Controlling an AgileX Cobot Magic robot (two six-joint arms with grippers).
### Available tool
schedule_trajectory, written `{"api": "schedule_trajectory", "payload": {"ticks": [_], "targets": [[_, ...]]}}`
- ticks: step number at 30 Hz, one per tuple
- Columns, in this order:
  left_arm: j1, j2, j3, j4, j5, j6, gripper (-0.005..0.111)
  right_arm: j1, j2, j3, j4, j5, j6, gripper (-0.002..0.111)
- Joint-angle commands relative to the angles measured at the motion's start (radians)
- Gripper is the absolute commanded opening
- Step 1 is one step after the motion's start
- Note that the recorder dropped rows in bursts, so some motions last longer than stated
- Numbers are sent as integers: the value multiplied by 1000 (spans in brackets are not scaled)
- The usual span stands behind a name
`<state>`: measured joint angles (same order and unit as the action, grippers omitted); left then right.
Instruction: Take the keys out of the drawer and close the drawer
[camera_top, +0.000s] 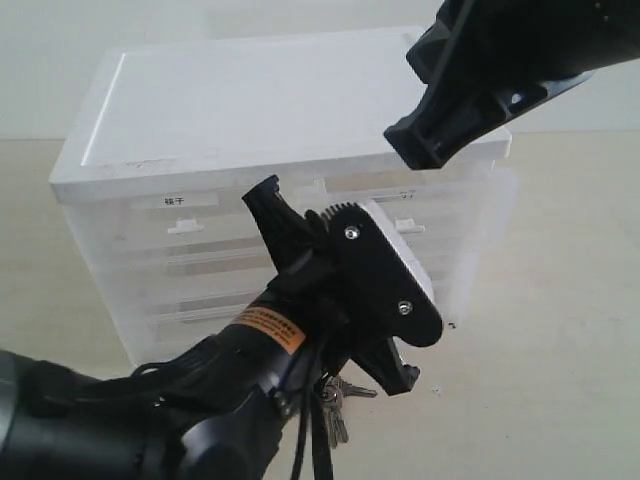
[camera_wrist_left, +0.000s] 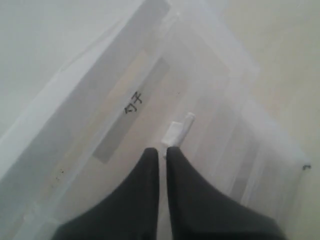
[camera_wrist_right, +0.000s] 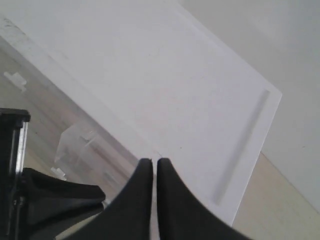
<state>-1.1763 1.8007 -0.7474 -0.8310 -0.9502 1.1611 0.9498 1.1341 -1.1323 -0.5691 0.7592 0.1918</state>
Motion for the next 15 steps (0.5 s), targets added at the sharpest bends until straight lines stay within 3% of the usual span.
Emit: {"api": "schedule_trajectory", "payload": {"ticks": [1,9,15], "targets": [[-6,61,-66,-98,-29,119,5,2,-7,-4,-1,4,1,0],[6,80,-94,-127,-118,121,5,2,-7,-4,-1,8,1,0],[20,80,-95,-126,-113,119,5,2,-7,-4,3,8,1,0]]}}
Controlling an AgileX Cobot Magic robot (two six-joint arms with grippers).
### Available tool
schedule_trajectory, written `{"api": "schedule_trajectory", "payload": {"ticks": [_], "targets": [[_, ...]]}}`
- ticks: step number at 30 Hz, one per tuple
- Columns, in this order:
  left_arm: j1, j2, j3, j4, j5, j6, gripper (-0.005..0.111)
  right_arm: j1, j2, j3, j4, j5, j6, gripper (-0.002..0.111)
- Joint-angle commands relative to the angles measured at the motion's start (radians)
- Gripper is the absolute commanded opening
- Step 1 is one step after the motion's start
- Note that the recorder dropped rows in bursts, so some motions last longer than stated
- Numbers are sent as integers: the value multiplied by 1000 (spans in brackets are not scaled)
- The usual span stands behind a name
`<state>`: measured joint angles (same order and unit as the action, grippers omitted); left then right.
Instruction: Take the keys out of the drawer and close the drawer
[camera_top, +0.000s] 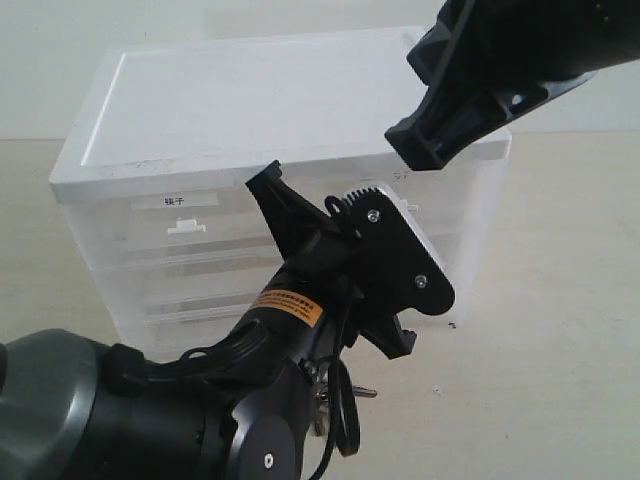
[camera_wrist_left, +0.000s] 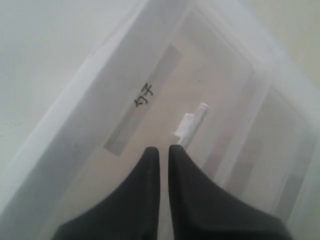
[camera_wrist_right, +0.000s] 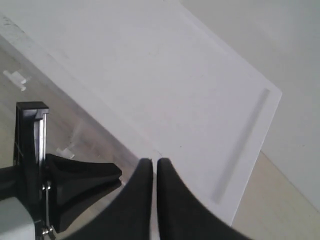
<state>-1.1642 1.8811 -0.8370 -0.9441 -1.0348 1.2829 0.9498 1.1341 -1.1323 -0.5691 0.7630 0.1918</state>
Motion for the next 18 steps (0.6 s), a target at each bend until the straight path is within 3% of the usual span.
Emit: {"api": "schedule_trajectory", "payload": {"ticks": [1,9,13,14,18], "targets": [[8,-1,-6,-13,-28,-3,5,2,-7,-4,3,4,1,0],[-13,-3,-6,-21,-33,-11,5,2,-7,-4,2,6,1,0],[-107,-36,1,-77,9,-11,5,2,-7,-4,-17,13,7,0],[-167,-62,20,-97,7,-11,5,-12,-7,8,-73,11,60,0],[-230,-134,52,-209,-19,2,5,-121,-7,51,-177,-19,199,0]]}}
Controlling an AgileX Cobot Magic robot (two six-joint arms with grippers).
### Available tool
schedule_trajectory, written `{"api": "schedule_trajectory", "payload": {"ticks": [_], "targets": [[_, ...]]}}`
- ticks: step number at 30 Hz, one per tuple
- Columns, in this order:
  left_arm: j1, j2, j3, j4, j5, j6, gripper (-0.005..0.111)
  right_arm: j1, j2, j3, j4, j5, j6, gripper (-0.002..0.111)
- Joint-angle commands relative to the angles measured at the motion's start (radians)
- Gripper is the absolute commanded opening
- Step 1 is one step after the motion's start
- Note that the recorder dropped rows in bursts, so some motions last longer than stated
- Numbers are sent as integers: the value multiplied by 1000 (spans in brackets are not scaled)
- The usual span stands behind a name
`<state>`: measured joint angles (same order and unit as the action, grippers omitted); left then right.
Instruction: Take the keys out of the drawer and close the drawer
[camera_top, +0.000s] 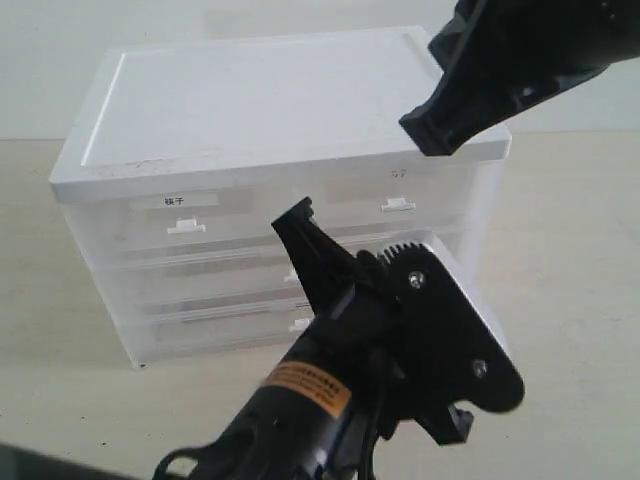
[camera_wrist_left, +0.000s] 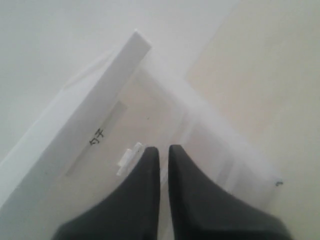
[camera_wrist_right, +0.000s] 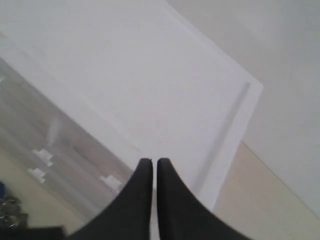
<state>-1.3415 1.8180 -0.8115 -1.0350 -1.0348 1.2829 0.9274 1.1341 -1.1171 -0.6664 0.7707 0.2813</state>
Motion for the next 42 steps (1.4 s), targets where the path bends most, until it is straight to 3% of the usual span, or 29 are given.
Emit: {"api": "schedule_trajectory", "payload": {"ticks": [1,3,4,10,12,13,15,17,18,20,21,24,25,27,29,35,42], "targets": [[-49,-101,26,-182,13,29,5,-134,-7,46,-68,-47,109,0],[-13,-163,26,-313,88,106,5,-226,-7,55,-21,-97,105,0],[43,-241,36,-395,164,159,5,-318,-7,59,48,-142,73,0],[208,-563,81,-497,239,167,5,-576,-5,59,450,-230,-224,0],[340,-744,81,-569,271,249,5,-680,26,59,578,-246,-297,0],[384,-779,81,-594,273,278,5,-699,44,59,591,-242,-299,0],[543,-864,81,-709,304,434,5,-721,123,59,646,-230,-345,0],[707,-895,103,-709,371,505,5,-733,155,59,657,-260,-361,0],[745,-900,113,-709,396,505,5,-747,157,59,657,-267,-361,0],[865,-900,143,-709,531,479,5,-790,157,59,674,-274,-359,0],[950,-887,155,-709,680,434,5,-823,163,59,715,-276,-370,0],[1117,-806,165,-709,869,369,5,-829,212,59,817,-260,-458,0],[1195,-760,167,-709,1029,348,5,-829,241,59,885,-256,-525,0],[1272,-690,167,-709,1179,319,5,-829,258,59,901,-274,-556,0],[1309,-633,159,-709,1200,305,5,-829,258,57,947,-291,-571,0],[1309,-574,149,-709,1301,318,5,-827,285,59,1291,-211,-866,0],[1309,-574,149,-709,1411,318,5,-797,285,59,1351,-138,-904,0]]}}
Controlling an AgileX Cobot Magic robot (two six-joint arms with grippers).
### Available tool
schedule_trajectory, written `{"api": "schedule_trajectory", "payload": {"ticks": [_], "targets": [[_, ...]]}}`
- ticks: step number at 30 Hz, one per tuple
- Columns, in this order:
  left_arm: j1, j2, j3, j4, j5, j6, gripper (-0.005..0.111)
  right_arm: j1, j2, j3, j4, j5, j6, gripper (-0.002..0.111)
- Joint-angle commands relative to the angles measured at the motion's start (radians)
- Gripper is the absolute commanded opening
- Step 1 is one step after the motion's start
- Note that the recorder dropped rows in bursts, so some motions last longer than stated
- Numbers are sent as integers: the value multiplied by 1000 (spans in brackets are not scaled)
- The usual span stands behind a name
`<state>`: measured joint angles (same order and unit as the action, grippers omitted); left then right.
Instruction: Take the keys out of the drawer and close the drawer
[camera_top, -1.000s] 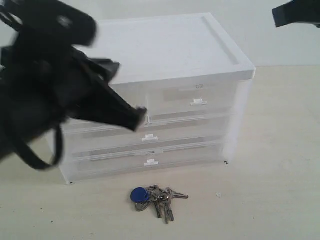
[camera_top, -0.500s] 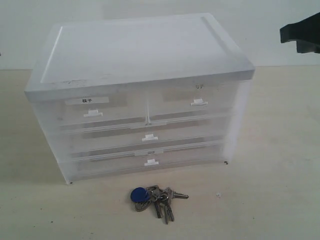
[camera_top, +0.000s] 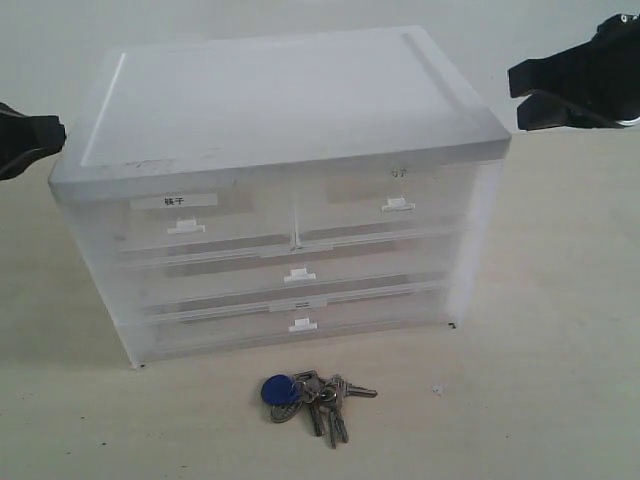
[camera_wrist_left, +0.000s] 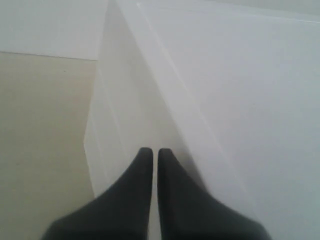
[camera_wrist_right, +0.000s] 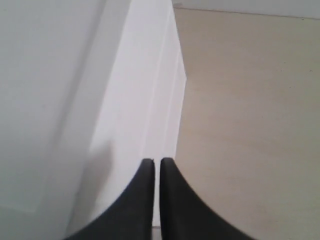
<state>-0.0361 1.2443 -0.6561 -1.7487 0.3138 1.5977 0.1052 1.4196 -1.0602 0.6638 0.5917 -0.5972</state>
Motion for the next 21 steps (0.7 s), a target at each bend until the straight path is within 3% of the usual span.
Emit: {"api": "schedule_trajectory", "payload": {"ticks": [1,7,13,21], "targets": [[3,0,-7,4,62,3,5,42,0,2,21,53,-27,0],[3,0,-11,4,70,3,5,126,-2,2,2,114,-40,0],[3,1,-36,4,80,3,5,128,-20,7,0,201,-38,0],[3,11,-43,4,140,3,5,128,-190,113,11,142,-29,0]]}}
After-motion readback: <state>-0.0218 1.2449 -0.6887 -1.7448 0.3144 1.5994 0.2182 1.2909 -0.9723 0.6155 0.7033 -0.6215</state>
